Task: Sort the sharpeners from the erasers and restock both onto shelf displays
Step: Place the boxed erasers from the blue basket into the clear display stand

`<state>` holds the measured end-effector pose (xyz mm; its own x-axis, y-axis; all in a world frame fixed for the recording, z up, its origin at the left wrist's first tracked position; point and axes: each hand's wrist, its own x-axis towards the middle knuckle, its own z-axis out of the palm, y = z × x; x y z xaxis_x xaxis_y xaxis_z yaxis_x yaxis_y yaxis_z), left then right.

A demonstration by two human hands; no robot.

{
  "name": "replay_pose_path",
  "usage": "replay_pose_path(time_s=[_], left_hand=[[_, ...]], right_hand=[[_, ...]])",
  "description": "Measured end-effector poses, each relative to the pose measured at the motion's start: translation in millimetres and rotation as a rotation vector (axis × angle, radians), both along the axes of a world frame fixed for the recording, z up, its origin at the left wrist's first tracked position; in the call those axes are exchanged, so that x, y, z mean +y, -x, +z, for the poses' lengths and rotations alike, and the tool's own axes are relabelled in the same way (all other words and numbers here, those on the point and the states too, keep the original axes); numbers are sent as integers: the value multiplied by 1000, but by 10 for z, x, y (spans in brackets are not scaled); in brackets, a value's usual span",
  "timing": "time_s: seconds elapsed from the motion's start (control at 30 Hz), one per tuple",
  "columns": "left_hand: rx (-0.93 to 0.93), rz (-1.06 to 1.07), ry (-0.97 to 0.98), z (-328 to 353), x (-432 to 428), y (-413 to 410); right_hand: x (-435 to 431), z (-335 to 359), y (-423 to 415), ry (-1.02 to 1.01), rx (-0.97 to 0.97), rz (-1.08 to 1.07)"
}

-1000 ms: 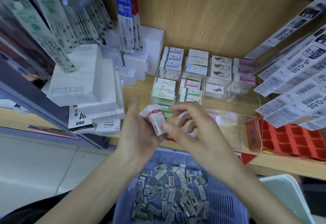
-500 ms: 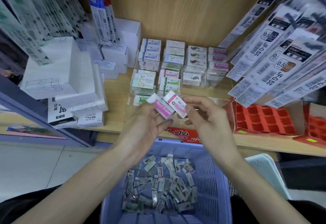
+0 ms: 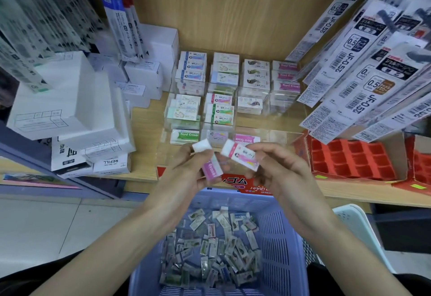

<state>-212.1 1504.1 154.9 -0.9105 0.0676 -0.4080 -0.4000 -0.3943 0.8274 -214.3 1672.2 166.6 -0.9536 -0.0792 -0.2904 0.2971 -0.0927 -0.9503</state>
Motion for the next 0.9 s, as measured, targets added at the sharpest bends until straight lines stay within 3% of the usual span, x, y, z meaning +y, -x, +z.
replay_pose_path(time_s=[0.13,0.27,0.37,0.53,0.7,0.8,0.9], left_hand=[[27,44,172,3,-58,38],[-46,144,127,18,-112,125],[-40,225,55,58,-156,228],[-108,307,-323,131,-205,327],[-56,272,-327,111,-218,341],[-42,244,-234,78,-220,333],[-102,265,-134,-1,-217,325]], right_hand=[[-61,-20,9,-59,15,130],[-181,-27,133,-568,359,191],[-247,-35,473,-734,512,168],[-385,-260,1286,-941,485,-30],[-509,-435,1374,-1250,613,-75],[-531,-480,1351,-1396,673,-125],[-524,-433,1325,-1341,609,-66]])
